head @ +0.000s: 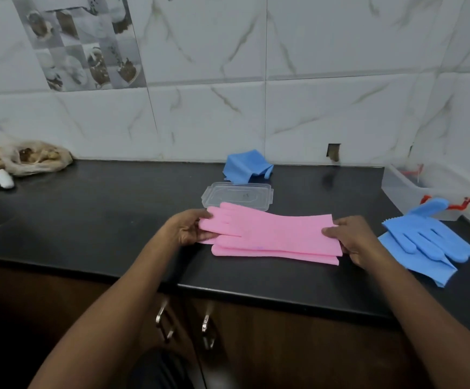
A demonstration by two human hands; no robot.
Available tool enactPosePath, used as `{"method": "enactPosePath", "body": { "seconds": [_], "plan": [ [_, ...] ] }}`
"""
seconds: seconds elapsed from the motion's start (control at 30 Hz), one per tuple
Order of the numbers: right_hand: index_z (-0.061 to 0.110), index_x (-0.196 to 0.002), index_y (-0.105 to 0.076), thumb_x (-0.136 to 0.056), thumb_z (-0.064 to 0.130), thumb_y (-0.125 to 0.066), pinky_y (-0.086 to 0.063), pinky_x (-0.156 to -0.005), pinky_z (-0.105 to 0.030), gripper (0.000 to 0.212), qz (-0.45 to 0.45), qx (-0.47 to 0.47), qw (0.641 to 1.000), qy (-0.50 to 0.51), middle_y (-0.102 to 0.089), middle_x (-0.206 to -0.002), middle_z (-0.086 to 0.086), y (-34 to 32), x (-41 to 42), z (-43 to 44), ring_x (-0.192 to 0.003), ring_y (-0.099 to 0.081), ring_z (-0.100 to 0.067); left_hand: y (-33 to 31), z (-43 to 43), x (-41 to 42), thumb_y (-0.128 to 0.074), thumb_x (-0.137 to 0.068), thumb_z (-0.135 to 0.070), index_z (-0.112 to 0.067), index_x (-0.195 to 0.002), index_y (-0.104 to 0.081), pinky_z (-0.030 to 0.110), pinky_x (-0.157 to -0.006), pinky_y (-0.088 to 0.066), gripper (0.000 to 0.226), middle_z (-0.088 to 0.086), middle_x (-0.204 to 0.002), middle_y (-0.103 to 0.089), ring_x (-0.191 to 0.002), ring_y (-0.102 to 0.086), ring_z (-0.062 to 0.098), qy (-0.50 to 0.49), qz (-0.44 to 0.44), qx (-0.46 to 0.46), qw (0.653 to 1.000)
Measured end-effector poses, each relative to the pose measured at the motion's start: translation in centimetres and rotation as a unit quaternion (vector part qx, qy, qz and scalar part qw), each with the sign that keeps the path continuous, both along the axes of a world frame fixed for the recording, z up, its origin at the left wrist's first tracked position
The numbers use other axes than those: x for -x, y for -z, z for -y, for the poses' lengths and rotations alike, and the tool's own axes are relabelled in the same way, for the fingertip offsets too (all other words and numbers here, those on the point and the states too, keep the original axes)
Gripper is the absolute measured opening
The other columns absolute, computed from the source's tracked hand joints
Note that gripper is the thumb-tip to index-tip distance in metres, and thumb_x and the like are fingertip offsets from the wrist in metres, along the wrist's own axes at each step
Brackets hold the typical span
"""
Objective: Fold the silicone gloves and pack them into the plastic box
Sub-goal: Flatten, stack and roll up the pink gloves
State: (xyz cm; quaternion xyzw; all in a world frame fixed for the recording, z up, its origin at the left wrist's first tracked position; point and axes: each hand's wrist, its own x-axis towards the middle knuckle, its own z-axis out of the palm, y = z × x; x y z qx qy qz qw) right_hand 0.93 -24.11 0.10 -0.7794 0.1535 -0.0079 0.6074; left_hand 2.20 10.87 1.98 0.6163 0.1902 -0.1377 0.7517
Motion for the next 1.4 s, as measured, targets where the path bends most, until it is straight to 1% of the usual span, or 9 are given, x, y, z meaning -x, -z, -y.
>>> {"method": "enactPosePath", "body": {
  "seconds": [0.1,0.27,0.37,0.67,0.8,0.93,1.17,1.3,1.4],
  "plan": [
    [-0.004,-0.118,-0.061,-0.084,0.007,-0.072,-0.057,-0.083,-0.046,0.038,-0.003,0.057,0.998,0.026,-0.067,-0.109,-0.020,0.5,-0.2,-0.3,-0.090,-0.067,-0.033,-0.4,0.1,-0.1,-0.071,-0.082,0.000,0.002,-0.101,-0.064,0.043,-0.050,-0.059,0.020,0.017,-0.090,-0.069,-0.073,-0.070,0.026,0.005,0.031,-0.061,0.998],
    [-0.008,-0.103,-0.063,-0.089,0.001,-0.065,-0.054,-0.044,-0.032,0.017,0.037,0.025,0.999,0.024,-0.067,-0.076,-0.023,-0.6,0.1,-0.8,-0.046,-0.064,-0.024,-2.1,0.4,-0.5,-0.074,-0.076,0.009,0.005,-0.079,-0.064,0.034,-0.047,-0.059,0.012,0.015,-0.076,-0.066,-0.066,-0.065,0.024,-0.026,0.094,-0.161,0.982],
    [-0.011,-0.105,-0.061,-0.088,-0.002,-0.065,-0.047,-0.035,-0.024,0.020,0.038,0.022,0.999,0.012,-0.065,-0.073,-0.024,-1.0,0.4,-0.6,-0.036,-0.061,-0.021,-2.1,-0.1,-0.3,-0.074,-0.077,0.009,0.006,-0.081,-0.064,0.035,-0.053,-0.059,0.011,0.016,-0.076,-0.065,-0.066,-0.064,0.025,-0.012,0.100,-0.190,0.977],
    [-0.003,-0.127,-0.057,-0.088,0.011,-0.069,-0.061,-0.074,-0.047,0.043,0.008,0.108,0.994,0.010,-0.062,-0.120,-0.020,0.0,1.9,-1.7,-0.091,-0.068,-0.034,0.4,-0.2,0.1,-0.068,-0.080,0.014,0.006,-0.073,-0.061,0.039,-0.039,-0.055,0.012,0.022,-0.072,-0.062,-0.062,-0.063,0.032,-0.031,0.114,-0.232,0.966],
    [0.000,-0.124,-0.061,-0.087,0.017,-0.071,-0.054,-0.091,-0.044,0.042,0.032,0.178,0.983,0.018,-0.066,-0.121,-0.017,-0.3,2.5,-2.1,-0.104,-0.064,-0.032,1.0,-0.1,-0.7,-0.064,-0.083,0.009,0.005,-0.083,-0.067,0.058,-0.070,-0.059,0.005,0.026,-0.088,-0.067,-0.084,-0.068,0.038,-0.052,0.127,-0.293,0.946],
    [0.003,-0.127,-0.060,-0.087,0.020,-0.071,-0.049,-0.093,-0.040,0.045,0.042,0.220,0.974,0.027,-0.062,-0.128,-0.014,-0.4,2.8,-2.4,-0.111,-0.060,-0.030,1.0,1.0,0.2,-0.067,-0.083,-0.009,-0.004,-0.093,-0.069,0.031,-0.062,-0.051,0.011,0.020,-0.098,-0.070,-0.082,-0.065,0.031,-0.066,0.174,-0.470,0.863],
    [0.003,-0.109,-0.068,-0.087,0.024,-0.070,-0.040,-0.069,-0.026,0.031,0.045,0.337,0.940,0.036,-0.069,-0.108,-0.014,-1.1,3.3,-2.2,-0.083,-0.058,-0.022,1.0,4.2,2.3,-0.057,-0.095,-0.033,-0.013,-0.121,-0.060,0.047,-0.088,-0.043,0.033,0.014,-0.129,-0.049,-0.114,-0.049,0.035,-0.085,0.245,-0.689,0.677],
    [0.007,-0.099,-0.060,-0.089,0.026,-0.066,-0.039,-0.063,-0.027,0.022,0.015,0.408,0.912,0.034,-0.066,-0.100,-0.010,-1.4,3.8,-2.7,-0.074,-0.051,-0.020,1.3,4.5,2.5,-0.057,-0.094,-0.042,-0.026,-0.128,-0.064,0.041,-0.109,-0.038,0.039,0.002,-0.144,-0.048,-0.131,-0.045,0.023,0.104,0.428,-0.619,0.651],
    [0.014,-0.087,-0.048,-0.089,0.030,-0.066,-0.031,-0.052,-0.025,0.025,-0.007,0.451,0.891,0.054,-0.060,-0.090,-0.006,-1.9,4.2,-2.9,-0.069,-0.047,-0.019,2.3,4.9,1.9,-0.045,-0.092,-0.061,-0.040,-0.141,-0.048,0.050,-0.121,-0.016,0.053,-0.007,-0.158,-0.030,-0.146,-0.026,0.017,0.252,0.411,-0.635,0.604]
  ]
}}
